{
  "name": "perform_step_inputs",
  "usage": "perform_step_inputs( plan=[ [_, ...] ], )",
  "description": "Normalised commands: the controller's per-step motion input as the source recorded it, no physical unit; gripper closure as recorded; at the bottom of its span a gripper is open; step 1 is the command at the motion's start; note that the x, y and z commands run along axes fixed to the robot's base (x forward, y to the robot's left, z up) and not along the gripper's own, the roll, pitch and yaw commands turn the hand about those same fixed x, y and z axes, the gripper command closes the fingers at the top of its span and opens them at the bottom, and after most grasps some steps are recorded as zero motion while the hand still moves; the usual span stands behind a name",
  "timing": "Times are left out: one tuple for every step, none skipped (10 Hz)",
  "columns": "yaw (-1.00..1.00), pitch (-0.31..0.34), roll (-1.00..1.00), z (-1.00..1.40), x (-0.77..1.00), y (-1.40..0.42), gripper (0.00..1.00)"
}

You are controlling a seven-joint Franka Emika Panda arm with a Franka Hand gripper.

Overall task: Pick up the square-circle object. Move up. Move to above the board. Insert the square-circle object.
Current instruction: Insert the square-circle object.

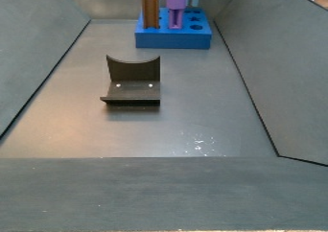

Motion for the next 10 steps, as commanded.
perform_step_inputs(
  plan=[
    [0.00, 0.091, 0.11, -0.16, 0.00, 0.13, 1.00],
    [0.00, 0.087, 0.16, -0.21, 0.00, 0.00, 1.00],
    [0.00, 0.060, 0.13, -0.23, 0.00, -0.01, 1.00],
    [0.00, 0.049, 0.13, -0.21, 0.00, -0.11, 1.00],
    [-0.08, 0.034, 0.06, -0.13, 0.00, -0.18, 1.00],
    [-0.18, 0.031, 0.01, 0.00, 0.00, -0.21, 1.00],
    [-0.20, 0.017, 0.00, 0.00, 0.00, -0.22, 1.00],
    [-0.18, 0.039, 0.02, -0.09, 0.13, -0.16, 1.00],
    [-0.17, 0.079, 0.05, -0.18, 0.31, -0.05, 1.00],
    [-0.27, 0.114, 0.10, -0.27, 0.41, -0.02, 1.00]
  ],
)
